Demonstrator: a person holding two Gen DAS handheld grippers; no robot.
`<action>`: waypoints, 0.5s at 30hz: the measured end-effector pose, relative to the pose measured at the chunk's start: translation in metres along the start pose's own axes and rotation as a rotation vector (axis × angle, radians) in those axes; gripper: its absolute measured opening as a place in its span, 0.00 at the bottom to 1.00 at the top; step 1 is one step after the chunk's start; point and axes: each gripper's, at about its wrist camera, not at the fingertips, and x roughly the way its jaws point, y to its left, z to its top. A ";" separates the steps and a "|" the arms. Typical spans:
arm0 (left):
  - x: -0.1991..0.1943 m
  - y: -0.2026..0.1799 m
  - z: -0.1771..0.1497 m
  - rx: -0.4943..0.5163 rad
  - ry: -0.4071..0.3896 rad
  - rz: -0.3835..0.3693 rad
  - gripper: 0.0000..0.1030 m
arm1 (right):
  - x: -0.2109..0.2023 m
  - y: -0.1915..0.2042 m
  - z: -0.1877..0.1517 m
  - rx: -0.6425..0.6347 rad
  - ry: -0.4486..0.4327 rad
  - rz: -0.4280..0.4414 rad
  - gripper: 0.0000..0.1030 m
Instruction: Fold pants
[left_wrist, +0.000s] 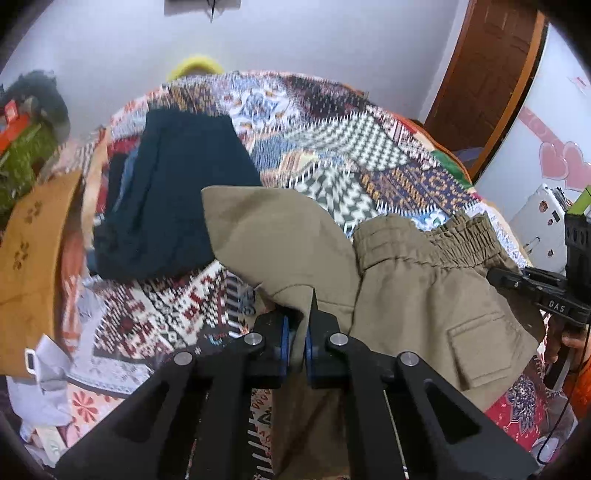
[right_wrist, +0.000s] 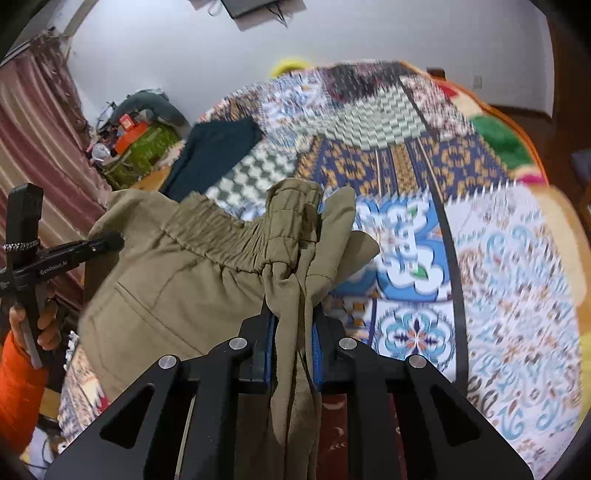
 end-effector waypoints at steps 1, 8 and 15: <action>-0.004 -0.001 0.003 0.007 -0.011 0.006 0.05 | -0.004 0.004 0.005 -0.009 -0.015 0.004 0.13; -0.038 0.009 0.036 0.023 -0.108 0.073 0.05 | -0.015 0.032 0.051 -0.103 -0.103 -0.001 0.13; -0.057 0.041 0.074 -0.006 -0.179 0.143 0.05 | -0.007 0.060 0.105 -0.181 -0.177 0.002 0.13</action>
